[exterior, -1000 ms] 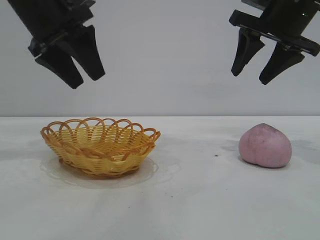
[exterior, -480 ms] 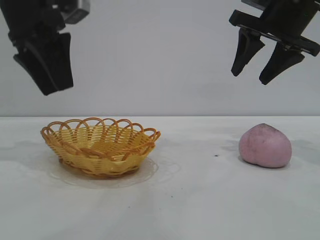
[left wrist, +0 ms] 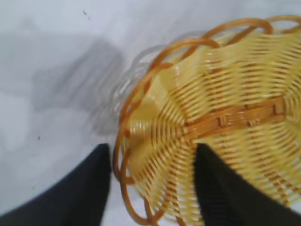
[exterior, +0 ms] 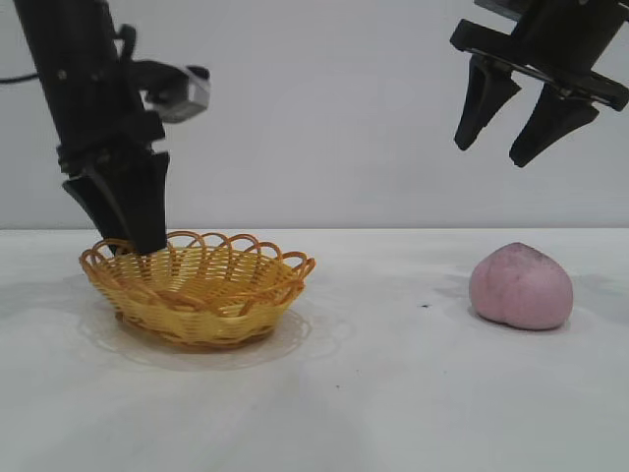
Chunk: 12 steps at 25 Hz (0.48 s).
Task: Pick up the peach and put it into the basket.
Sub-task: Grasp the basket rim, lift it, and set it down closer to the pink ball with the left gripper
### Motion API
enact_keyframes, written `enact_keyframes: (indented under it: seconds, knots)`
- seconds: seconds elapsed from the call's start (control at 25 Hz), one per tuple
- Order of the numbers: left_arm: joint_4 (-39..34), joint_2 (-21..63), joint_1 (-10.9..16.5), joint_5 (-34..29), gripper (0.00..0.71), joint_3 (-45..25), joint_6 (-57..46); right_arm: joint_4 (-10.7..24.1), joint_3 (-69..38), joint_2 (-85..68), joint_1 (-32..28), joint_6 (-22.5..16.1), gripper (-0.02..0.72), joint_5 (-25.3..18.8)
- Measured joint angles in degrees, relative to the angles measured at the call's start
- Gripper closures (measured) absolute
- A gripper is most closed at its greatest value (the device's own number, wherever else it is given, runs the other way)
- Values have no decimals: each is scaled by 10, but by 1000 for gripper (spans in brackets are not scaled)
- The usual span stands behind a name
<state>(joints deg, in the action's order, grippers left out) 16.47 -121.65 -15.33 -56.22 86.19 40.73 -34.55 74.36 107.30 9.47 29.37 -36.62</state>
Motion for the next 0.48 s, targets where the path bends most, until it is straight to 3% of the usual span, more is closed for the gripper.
enact_keyframes:
  seconds: [0.08,0.12,0.16,0.32,0.48]
  knots:
    - [-7,-3,0,-17,664,7,-18,0,0,0,0,0,249,0]
    - [-9,-3,0,-28,649,9,-34,0,0,0,0,0,249,0]
    - [-10,-3,0,-43,710,14,-53,0,0,0,0,0,249,0]
    - [-3,8,0,-90,710,35,-166,0,0,0,0,0,249,1]
    - [52,43,0,-88,710,28,-262,0,0,0,0,0,249,1]
